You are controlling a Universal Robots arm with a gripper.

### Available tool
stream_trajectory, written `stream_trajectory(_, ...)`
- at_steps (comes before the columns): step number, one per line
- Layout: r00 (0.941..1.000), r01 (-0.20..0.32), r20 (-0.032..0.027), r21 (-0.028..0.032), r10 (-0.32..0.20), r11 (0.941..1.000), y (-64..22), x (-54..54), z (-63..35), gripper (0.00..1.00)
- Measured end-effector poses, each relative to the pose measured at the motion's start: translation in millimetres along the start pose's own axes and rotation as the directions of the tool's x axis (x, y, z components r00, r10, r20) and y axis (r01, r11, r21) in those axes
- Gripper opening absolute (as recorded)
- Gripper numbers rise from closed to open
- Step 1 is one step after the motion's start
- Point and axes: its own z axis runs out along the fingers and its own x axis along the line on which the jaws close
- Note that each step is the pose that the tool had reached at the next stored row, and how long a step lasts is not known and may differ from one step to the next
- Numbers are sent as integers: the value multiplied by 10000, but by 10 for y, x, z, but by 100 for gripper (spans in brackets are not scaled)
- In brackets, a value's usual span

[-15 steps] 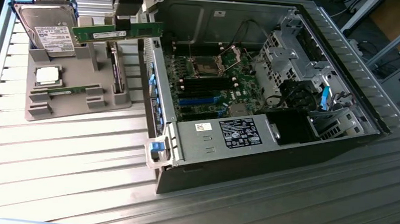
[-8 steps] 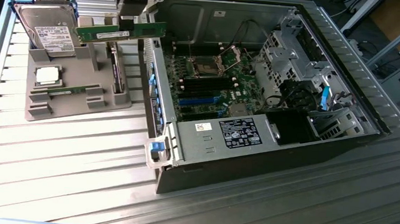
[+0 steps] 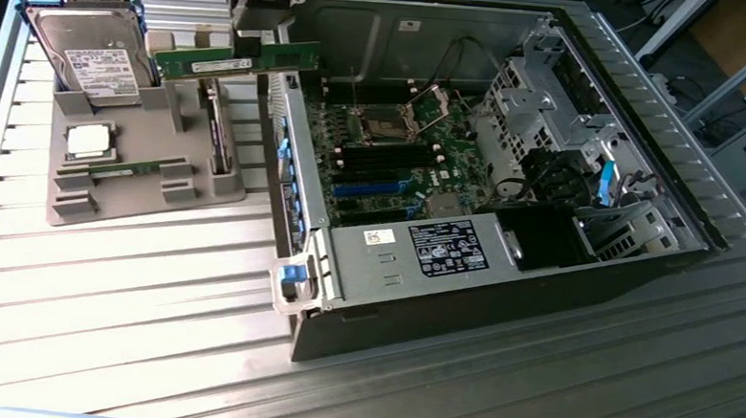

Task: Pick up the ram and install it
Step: 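Pick up the ram and move it above insertion slot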

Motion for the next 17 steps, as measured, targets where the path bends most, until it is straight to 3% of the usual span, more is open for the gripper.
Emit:
stream_trajectory(8, 10000, -4, -79, -11, 4, 10000, -114, 15, -5, 13)
stream_trajectory(14, 9999, -6, -112, -16, 6, 10000, -155, 20, -6, 13)
stream_trajectory(17, 9999, -8, -160, -22, 8, 10000, -226, 30, -9, 13)
